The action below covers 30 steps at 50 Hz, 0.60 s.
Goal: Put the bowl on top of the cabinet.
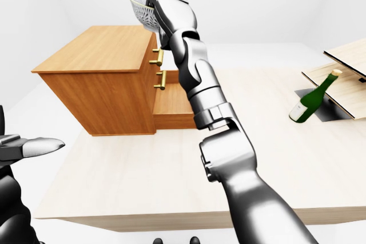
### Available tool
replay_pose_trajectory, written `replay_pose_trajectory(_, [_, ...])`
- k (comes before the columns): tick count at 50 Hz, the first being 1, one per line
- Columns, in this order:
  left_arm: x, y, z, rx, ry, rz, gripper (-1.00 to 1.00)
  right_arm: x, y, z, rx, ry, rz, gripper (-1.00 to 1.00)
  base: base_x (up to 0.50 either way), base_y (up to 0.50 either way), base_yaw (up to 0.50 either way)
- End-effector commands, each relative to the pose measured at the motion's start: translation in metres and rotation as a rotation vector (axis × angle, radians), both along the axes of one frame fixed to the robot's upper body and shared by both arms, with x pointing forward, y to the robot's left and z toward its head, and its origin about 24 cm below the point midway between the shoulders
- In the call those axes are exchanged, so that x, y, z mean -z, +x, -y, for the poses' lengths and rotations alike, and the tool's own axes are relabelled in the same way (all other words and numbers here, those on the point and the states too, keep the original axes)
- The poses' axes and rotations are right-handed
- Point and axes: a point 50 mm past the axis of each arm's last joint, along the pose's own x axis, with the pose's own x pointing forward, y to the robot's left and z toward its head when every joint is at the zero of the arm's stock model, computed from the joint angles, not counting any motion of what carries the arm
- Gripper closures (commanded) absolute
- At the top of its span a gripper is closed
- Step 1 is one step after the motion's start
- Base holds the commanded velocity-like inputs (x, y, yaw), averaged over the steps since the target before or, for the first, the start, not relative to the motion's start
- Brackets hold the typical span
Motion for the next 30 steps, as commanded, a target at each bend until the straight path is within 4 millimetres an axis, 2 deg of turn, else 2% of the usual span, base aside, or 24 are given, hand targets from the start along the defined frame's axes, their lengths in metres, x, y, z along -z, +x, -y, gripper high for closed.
replay_pose_trajectory(1, [0.000,0.000,0.001,0.002,0.000,-0.001,-1.00,-0.010,-0.002,-0.008,0.010,-0.038,0.039,1.00,0.00,0.00,0.00])
replay_pose_trajectory(30, [0.000,0.000,0.000,0.002,0.000,0.001,-1.00,-0.014,-0.004,-0.038,-0.037,-0.072,0.044,1.00,0.00,0.00,0.00])
